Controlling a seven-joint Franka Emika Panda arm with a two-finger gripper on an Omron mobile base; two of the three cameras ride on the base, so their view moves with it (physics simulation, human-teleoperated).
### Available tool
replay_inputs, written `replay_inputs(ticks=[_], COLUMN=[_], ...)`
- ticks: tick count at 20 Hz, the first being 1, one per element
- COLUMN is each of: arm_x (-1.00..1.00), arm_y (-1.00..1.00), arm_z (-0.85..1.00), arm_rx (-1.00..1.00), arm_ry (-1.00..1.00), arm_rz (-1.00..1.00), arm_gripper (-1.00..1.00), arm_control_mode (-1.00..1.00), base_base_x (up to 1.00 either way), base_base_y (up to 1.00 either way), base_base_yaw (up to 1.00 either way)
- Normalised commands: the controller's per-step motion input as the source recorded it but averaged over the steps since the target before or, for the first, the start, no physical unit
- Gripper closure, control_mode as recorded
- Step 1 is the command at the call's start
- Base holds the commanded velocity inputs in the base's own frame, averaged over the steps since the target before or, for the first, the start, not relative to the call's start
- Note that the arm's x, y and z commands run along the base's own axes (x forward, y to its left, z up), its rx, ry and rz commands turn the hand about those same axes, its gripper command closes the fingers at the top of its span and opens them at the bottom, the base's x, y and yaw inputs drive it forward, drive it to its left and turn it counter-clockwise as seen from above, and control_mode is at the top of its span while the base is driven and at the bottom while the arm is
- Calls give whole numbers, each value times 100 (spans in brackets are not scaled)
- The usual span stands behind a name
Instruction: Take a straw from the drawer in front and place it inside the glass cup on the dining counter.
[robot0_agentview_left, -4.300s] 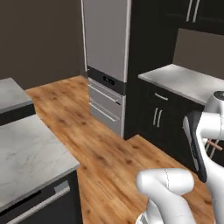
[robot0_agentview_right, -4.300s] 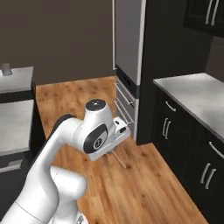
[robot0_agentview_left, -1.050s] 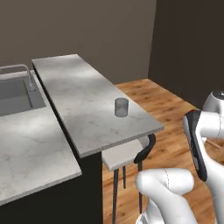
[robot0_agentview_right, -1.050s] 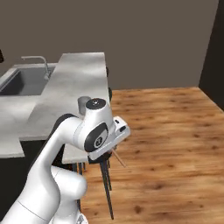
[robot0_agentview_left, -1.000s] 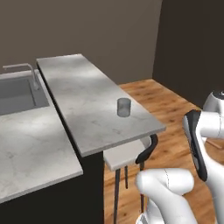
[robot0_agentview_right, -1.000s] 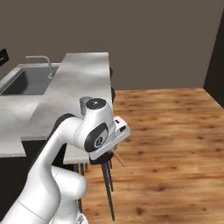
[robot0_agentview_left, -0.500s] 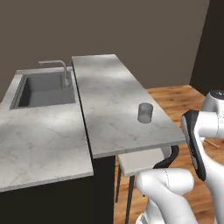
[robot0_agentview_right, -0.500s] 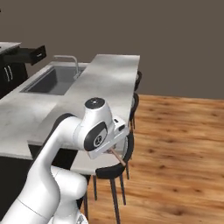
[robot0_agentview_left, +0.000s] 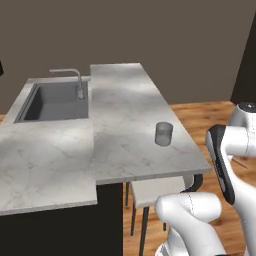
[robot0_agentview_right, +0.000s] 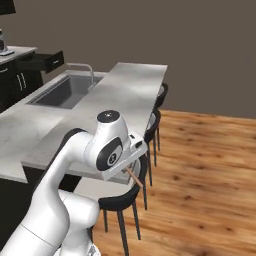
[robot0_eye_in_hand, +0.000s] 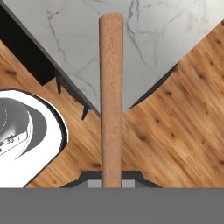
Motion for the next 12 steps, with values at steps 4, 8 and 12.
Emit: replay_inputs(ticks=[4, 8, 12], arm_x=[0, 0, 0], arm_y=[0, 0, 0], arm_z=[0, 0, 0], arm_rx=[0, 0, 0], arm_ry=[0, 0, 0], arm_rz=[0, 0, 0], arm_gripper=[100, 100, 100], arm_control_mode=[100, 100, 100], base_base_x=[30, 1, 0], base_base_y=[-23, -6, 0], base_base_yaw=[12, 13, 8])
